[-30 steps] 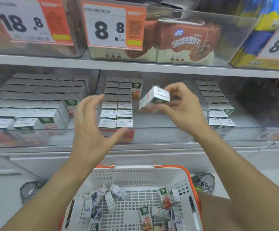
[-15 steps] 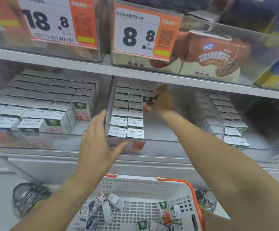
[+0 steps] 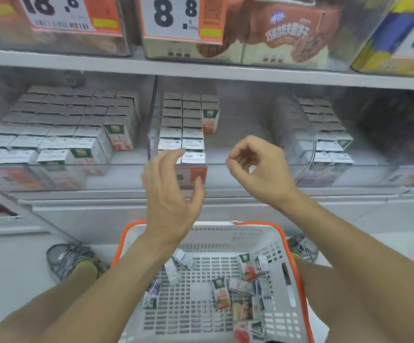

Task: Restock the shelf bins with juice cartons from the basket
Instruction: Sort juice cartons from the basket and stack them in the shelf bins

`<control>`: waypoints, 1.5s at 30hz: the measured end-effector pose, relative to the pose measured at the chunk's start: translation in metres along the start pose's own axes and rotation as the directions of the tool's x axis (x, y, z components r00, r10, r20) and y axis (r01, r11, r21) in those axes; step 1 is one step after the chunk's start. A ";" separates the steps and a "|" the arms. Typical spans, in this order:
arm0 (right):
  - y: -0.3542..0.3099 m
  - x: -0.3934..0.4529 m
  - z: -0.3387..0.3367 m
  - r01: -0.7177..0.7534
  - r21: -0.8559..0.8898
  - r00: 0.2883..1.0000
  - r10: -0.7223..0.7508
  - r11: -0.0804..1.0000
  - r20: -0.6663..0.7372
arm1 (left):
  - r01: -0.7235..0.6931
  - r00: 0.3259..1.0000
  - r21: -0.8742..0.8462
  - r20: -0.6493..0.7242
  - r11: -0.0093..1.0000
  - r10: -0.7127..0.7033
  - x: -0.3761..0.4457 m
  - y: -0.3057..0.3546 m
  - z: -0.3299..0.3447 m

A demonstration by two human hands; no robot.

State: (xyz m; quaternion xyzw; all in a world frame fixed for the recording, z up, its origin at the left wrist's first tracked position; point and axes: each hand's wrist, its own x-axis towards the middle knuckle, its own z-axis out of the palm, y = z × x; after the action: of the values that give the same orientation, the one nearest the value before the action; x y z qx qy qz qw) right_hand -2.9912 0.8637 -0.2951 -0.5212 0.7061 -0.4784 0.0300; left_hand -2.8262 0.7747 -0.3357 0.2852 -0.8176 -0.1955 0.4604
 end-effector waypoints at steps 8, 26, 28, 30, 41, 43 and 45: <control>0.099 -0.141 0.040 -0.346 -0.150 0.793 0.374 0.926 0.481 | 0.455 0.577 0.133 0.709 0.880 -0.405 -0.086 -0.076 0.026; 0.210 -0.231 0.159 -0.264 -0.573 0.323 0.631 0.775 0.705 | 0.912 0.054 0.367 0.334 0.182 -0.941 -0.290 -0.151 0.093; 0.218 -0.233 0.170 -0.125 -0.641 0.279 0.647 0.757 0.710 | 0.917 0.072 0.356 0.298 0.181 -0.952 -0.294 -0.158 0.102; 0.223 -0.237 0.178 -0.013 -0.656 0.216 0.642 0.755 0.735 | 0.913 0.102 0.357 0.269 0.197 -0.958 -0.288 -0.162 0.111; 0.226 -0.269 0.192 0.117 -0.559 0.241 0.522 0.821 0.818 | 0.943 -0.089 0.333 0.196 -0.019 -0.977 -0.269 -0.182 0.124; 0.220 -0.266 0.190 0.184 -0.550 0.202 0.517 0.814 0.832 | 0.943 -0.227 0.302 0.282 -0.138 -0.932 -0.268 -0.183 0.107; 0.215 -0.263 0.184 0.215 -0.552 0.176 0.524 0.805 0.833 | 0.922 -0.382 0.242 0.443 -0.302 -0.811 -0.263 -0.180 0.086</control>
State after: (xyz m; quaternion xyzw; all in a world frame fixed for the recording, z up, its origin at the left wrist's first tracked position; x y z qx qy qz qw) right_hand -2.9240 0.9464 -0.6661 -0.6038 0.6784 0.2001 0.3677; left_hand -2.7405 0.8126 -0.6517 0.7070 -0.3002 -0.6373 -0.0624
